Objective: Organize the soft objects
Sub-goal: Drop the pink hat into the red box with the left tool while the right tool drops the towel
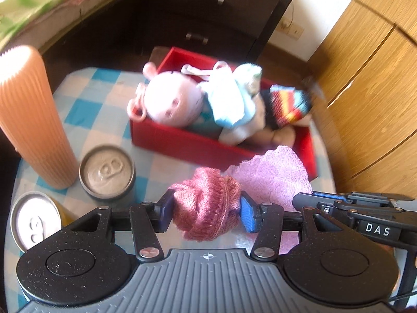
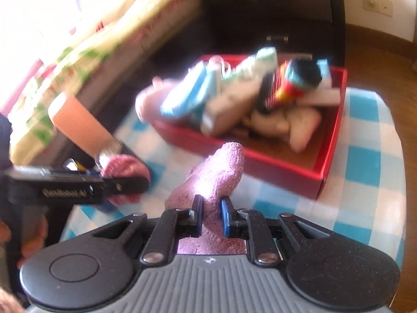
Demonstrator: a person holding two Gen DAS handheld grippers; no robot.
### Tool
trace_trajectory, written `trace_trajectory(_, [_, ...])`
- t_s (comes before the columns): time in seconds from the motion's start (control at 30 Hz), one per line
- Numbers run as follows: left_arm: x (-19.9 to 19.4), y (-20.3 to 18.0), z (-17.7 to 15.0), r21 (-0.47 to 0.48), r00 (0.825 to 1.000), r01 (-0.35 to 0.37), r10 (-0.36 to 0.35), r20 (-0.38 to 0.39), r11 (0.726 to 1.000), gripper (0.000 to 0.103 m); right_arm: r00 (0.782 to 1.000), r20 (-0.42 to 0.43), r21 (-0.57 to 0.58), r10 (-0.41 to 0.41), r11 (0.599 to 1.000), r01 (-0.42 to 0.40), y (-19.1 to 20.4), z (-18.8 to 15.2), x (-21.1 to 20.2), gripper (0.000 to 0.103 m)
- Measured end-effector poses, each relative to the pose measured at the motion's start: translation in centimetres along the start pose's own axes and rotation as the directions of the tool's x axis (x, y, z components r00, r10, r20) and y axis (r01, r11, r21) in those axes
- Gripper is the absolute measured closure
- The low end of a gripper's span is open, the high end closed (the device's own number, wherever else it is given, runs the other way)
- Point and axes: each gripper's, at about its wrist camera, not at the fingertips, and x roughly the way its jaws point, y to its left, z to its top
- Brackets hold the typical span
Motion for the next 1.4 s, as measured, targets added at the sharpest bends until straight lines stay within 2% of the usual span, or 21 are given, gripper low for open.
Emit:
trace_trajectory(0.2, [-1.8, -0.9, 2.2, -0.021, 0.996, 0.042, -0.04, 0.08, 0.999, 0.051, 0.993, 0.11, 0.063, 0.038, 0.997, -0.045, -0.7, 2.0, -3.0, 0.103])
trace_trajectory(0.43, [-2.1, -2.2, 5.3, -0.028, 0.988, 0.045, -0.041, 0.148, 0.999, 0.051, 0.969, 0.245, 0.11, 0.024, 0.993, -0.053, -1.3, 5.2, -5.2, 0.103])
trace_trajectory(0.63, [-0.2, -3.2, 8.7, 0.001, 0.983, -0.002, 0.002, 0.182, 1.0, 0.05, 0.945, 0.328, 0.125, -0.003, 0.991, -0.04, -1.7, 7.6, -5.7, 0.103])
trace_trajectory(0.7, [1.0, -3.1, 9.9, -0.005, 0.984, -0.02, 0.021, 0.179, 1.0, 0.05, 0.939, 0.342, 0.128, -0.031, 0.992, -0.014, -1.9, 8.4, -5.1, 0.103])
trace_trajectory(0.77, [2.5, -3.0, 11.1, -0.01, 0.983, -0.048, 0.049, 0.178, 0.999, 0.049, 0.937, 0.346, 0.135, -0.05, 0.991, 0.003, -2.4, 8.8, -4.2, 0.103])
trace_trajectory(0.83, [4.1, -3.0, 12.1, -0.009, 0.978, -0.106, 0.106, 0.177, 0.994, 0.047, 0.931, 0.35, 0.142, -0.106, 0.988, 0.059, -2.9, 9.2, -2.9, 0.103])
trace_trajectory(0.9, [5.5, -3.2, 12.6, 0.005, 0.973, -0.156, 0.152, 0.171, 0.988, 0.043, 0.936, 0.326, 0.156, -0.135, 0.984, 0.088, -3.7, 9.4, -1.4, 0.103])
trace_trajectory(0.93, [6.0, -3.2, 12.7, 0.009, 0.972, -0.171, 0.167, 0.165, 0.985, 0.041, 0.938, 0.317, 0.171, -0.143, 0.981, 0.092, -4.2, 9.3, -0.7, 0.096])
trace_trajectory(0.97, [6.4, -3.2, 12.8, 0.011, 0.971, -0.178, 0.174, 0.162, 0.984, 0.038, 0.942, 0.302, 0.177, -0.147, 0.979, 0.096, -4.6, 9.4, 0.0, 0.086])
trace_trajectory(1.03, [6.6, -3.0, 12.8, 0.005, 0.969, -0.183, 0.179, 0.167, 0.983, 0.032, 0.947, 0.279, 0.177, -0.16, 0.978, 0.113, -5.0, 9.3, 1.0, 0.075])
trace_trajectory(1.1, [6.3, -2.9, 12.8, -0.001, 0.967, -0.183, 0.18, 0.178, 0.983, 0.025, 0.95, 0.257, 0.173, -0.179, 0.975, 0.137, -5.1, 9.2, 1.5, 0.073])
trace_trajectory(1.3, [3.8, -3.1, 11.8, -0.006, 0.966, -0.167, 0.165, 0.197, 0.986, 0.024, 0.943, 0.271, 0.168, -0.191, 0.974, 0.149, -4.4, 8.6, -0.1, 0.07])
trace_trajectory(1.4, [3.0, -3.5, 10.4, 0.003, 0.969, -0.167, 0.164, 0.182, 0.986, 0.023, 0.94, 0.261, 0.151, -0.219, 0.971, 0.184, -3.5, 8.2, -0.6, 0.07])
